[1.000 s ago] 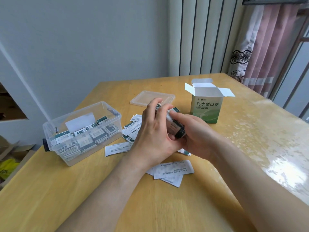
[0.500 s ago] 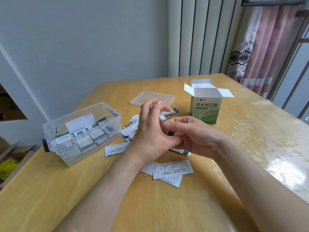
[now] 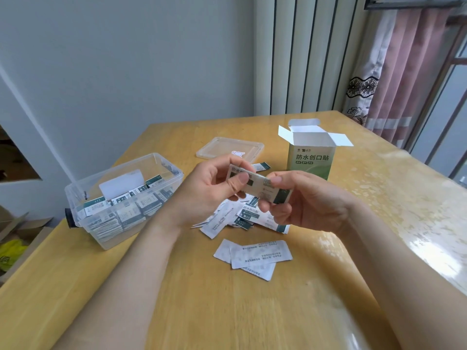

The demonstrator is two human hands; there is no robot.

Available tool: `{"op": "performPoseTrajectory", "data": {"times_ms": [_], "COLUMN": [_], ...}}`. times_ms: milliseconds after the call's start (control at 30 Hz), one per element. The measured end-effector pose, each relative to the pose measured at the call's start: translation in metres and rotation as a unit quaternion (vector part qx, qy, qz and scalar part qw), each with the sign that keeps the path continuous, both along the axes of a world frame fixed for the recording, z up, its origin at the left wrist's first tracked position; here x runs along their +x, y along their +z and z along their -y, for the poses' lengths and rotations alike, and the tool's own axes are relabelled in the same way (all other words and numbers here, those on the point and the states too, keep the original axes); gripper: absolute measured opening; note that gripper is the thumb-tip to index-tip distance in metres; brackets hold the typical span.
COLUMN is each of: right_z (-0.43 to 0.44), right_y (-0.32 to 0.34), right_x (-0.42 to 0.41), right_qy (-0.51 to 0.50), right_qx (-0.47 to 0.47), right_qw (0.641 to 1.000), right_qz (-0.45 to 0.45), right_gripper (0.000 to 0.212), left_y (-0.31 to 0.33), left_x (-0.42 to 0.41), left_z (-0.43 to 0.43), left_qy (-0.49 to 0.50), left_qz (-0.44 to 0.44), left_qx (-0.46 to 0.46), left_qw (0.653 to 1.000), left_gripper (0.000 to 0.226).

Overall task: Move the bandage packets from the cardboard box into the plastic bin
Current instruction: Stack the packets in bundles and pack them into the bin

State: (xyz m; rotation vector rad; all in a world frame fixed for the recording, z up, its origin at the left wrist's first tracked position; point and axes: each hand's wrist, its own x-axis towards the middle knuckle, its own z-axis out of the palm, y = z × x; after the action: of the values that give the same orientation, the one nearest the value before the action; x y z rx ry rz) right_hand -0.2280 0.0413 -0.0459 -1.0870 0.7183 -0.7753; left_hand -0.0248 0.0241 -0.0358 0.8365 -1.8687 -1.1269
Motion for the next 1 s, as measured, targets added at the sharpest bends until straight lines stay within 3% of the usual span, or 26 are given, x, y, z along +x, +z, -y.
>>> {"op": "performPoseTrajectory", "data": {"times_ms": [133,200,267,333,367,400,467,567,633,700,767,833,900,933,1000], "right_z": [0.001,0.001,-0.001,0.0,0.0,0.001,-0.003,-0.016,-0.018,-0.015,-0.012,-0.009,-0.006,-0.005,-0.004], "right_y": [-0.005,-0.004,0.001,0.004,0.003,0.002,0.004,0.01,0.006,0.001,-0.002,0.0,0.001,0.002,0.003], "right_x": [0.001,0.001,0.003,0.006,0.009,0.012,0.02,0.036,0.043,0.046,0.046,0.041,0.035,0.031,0.023], "right_qy": [0.053,0.033,-0.006,-0.079,-0.132,-0.189,-0.254,-0.2,-0.179,-0.198,-0.209,-0.211,-0.203,-0.196,-0.164], "right_qx": [0.012,0.022,0.035,-0.015,-0.088,-0.184,-0.34,-0.408,-0.437,-0.453,-0.443,-0.379,-0.271,-0.215,-0.126], "right_qw": [0.997,0.997,0.999,0.991,0.963,0.907,0.798,0.767,0.721,0.707,0.725,0.799,0.903,0.937,0.974], "right_qz": [0.061,0.066,0.021,-0.108,-0.219,-0.329,-0.426,-0.454,-0.507,-0.506,-0.483,-0.416,-0.266,-0.192,-0.094], "right_gripper": [0.033,0.03,0.022,0.014,0.012,0.013,0.018,0.034,0.03,0.025,0.025,0.03,0.03,0.027,0.025], "left_y": [-0.004,-0.007,-0.009,-0.01,-0.01,-0.011,-0.013,-0.014,-0.012,-0.012,-0.012,-0.009,-0.007,-0.006,-0.003], "left_x": [-0.009,-0.011,-0.011,-0.01,-0.01,-0.011,-0.014,-0.016,-0.017,-0.018,-0.018,-0.017,-0.012,-0.009,-0.008], "left_z": [-0.002,-0.001,0.0,0.002,0.002,0.002,0.003,0.004,0.004,0.004,0.002,0.0,0.001,0.002,-0.002], "left_qy": [0.035,0.086,0.132,0.18,0.205,0.23,0.269,0.28,0.27,0.265,0.251,0.201,0.141,0.112,0.049], "left_qz": [-0.11,-0.136,-0.123,-0.079,-0.059,-0.043,-0.017,-0.002,-0.008,-0.013,-0.028,-0.079,-0.093,-0.064,0.025], "left_qx": [0.064,0.064,0.043,0.0,-0.022,-0.04,-0.065,-0.071,-0.056,-0.043,-0.02,0.019,0.028,0.009,-0.033], "left_qw": [0.991,0.985,0.983,0.98,0.977,0.971,0.961,0.957,0.961,0.963,0.967,0.976,0.985,0.992,0.998], "left_gripper": [0.019,0.017,0.016,0.016,0.016,0.016,0.018,0.017,0.019,0.019,0.017,0.015,0.044,0.061,0.089]}}
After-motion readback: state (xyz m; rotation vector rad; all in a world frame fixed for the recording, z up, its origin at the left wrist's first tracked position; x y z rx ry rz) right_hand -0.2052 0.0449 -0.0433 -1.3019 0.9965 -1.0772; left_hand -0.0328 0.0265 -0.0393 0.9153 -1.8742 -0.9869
